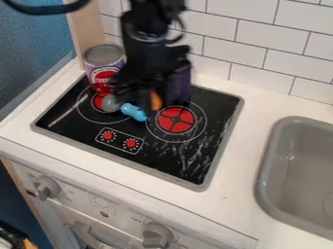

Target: Move the fish in the top right side of the stove

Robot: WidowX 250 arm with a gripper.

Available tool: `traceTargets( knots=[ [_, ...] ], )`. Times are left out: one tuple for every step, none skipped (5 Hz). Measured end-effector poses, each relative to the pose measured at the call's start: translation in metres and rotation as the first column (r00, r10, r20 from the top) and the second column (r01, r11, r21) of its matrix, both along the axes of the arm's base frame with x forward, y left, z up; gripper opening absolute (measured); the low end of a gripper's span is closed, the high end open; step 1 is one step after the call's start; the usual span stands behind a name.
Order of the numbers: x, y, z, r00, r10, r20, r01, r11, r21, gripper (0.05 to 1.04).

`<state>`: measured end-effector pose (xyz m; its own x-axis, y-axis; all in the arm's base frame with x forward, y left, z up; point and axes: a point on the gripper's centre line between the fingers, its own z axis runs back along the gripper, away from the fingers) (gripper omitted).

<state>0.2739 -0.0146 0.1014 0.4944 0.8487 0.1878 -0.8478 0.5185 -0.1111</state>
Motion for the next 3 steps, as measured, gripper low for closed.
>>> traceTargets(
  knots=[
    [0.018, -0.037, -0.010, 0.997, -0.068, -0.019, 0.069, 0.998, 0.009, 0.334],
    [0.041, -0.062, -0.020, 0.992, -0.126, -0.025, 0.126, 0.992, -0.014, 0.334],
    [0.061, -0.072, -0.031, 0.987, -0.156, -0.032, 0.156, 0.988, 0.002, 0.334]
  ],
)
